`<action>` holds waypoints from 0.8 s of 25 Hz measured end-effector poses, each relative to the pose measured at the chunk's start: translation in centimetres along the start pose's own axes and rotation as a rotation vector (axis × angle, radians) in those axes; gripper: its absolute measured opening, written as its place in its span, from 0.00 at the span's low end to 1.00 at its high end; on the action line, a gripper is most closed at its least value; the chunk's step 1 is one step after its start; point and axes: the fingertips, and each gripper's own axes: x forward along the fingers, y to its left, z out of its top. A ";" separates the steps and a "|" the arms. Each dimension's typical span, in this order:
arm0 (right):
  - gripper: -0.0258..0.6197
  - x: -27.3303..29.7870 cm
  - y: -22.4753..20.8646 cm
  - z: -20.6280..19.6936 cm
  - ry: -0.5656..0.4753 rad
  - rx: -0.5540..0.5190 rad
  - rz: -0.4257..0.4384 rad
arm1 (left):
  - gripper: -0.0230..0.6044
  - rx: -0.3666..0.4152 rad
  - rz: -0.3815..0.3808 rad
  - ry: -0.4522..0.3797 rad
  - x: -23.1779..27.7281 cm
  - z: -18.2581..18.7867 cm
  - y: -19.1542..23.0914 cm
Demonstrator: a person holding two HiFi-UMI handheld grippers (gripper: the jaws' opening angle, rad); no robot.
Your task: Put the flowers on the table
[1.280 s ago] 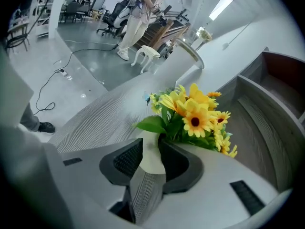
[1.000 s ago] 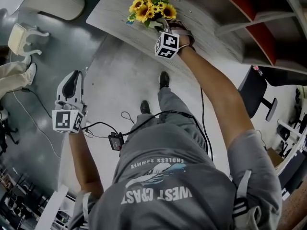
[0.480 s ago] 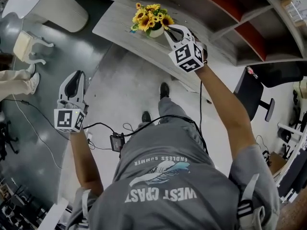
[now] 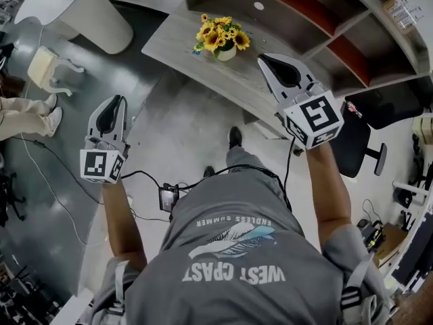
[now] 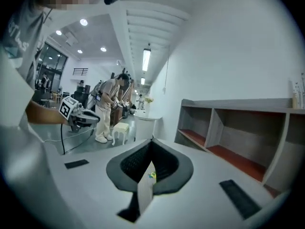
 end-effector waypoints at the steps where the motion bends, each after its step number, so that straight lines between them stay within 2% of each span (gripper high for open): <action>1: 0.08 -1.0 0.6 0.9 -0.017 0.002 0.001 | 0.11 0.002 0.000 -0.008 -0.2 0.3 0.0; 5: 0.08 -4.2 2.3 4.2 -0.083 0.006 -0.019 | 0.11 0.011 -0.009 -0.030 -0.9 1.1 0.0; 10: 0.08 -7.0 3.4 5.9 -0.104 0.020 -0.049 | 0.11 0.010 -0.015 -0.039 -2.0 1.3 -0.3; 20: 0.08 -8.1 4.4 4.2 -0.064 0.052 -0.104 | 0.11 -0.003 -0.019 -0.044 -2.5 -0.8 0.6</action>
